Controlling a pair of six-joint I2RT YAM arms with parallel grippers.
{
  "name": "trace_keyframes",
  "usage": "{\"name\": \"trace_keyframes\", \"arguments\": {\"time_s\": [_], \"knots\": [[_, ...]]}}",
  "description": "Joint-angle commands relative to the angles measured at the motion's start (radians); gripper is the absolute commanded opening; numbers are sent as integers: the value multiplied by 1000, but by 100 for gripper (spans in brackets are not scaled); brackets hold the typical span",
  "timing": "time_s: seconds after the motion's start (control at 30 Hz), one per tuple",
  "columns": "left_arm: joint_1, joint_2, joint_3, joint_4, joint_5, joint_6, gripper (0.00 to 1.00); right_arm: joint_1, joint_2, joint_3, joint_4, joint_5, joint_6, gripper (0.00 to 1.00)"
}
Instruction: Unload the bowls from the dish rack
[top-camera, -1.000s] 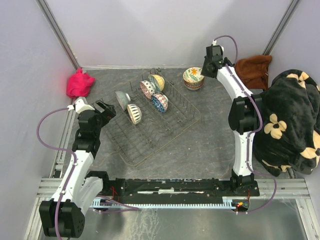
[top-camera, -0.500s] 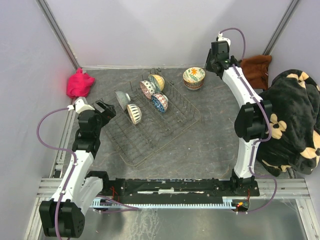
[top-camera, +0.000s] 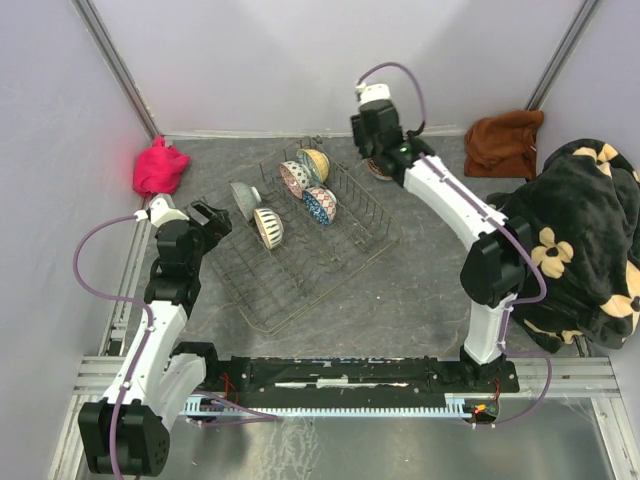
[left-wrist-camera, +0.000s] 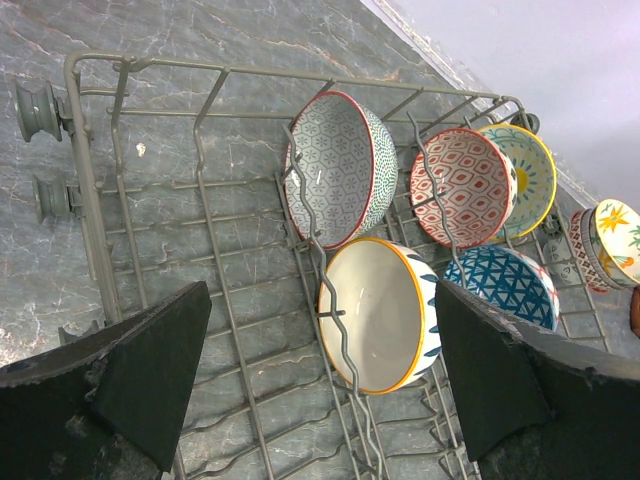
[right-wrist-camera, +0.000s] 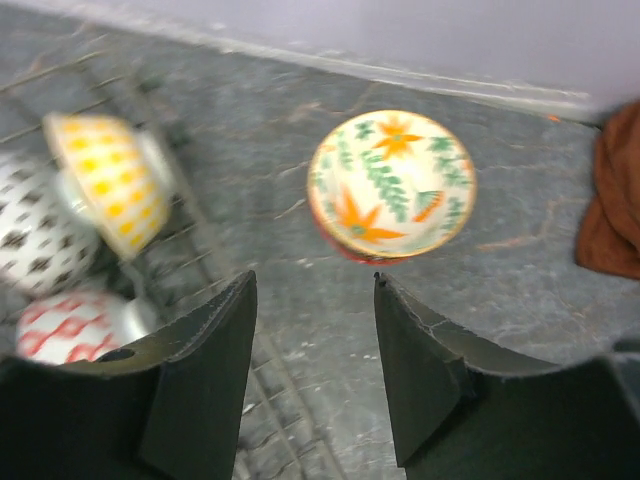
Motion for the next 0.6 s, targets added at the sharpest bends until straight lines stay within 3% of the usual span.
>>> {"name": "trace_keyframes", "arguments": {"time_s": [0.0, 0.27, 0.57], "knots": [[-2, -17, 8, 42, 2, -36, 99, 113, -50, -51, 54, 54, -104, 58], [-2, -46, 12, 20, -1, -35, 99, 304, -27, -122, 122, 182, -177, 58], [-2, -69, 16, 0, -7, -28, 99, 414, 86, -75, 105, 311, -234, 59]]}}
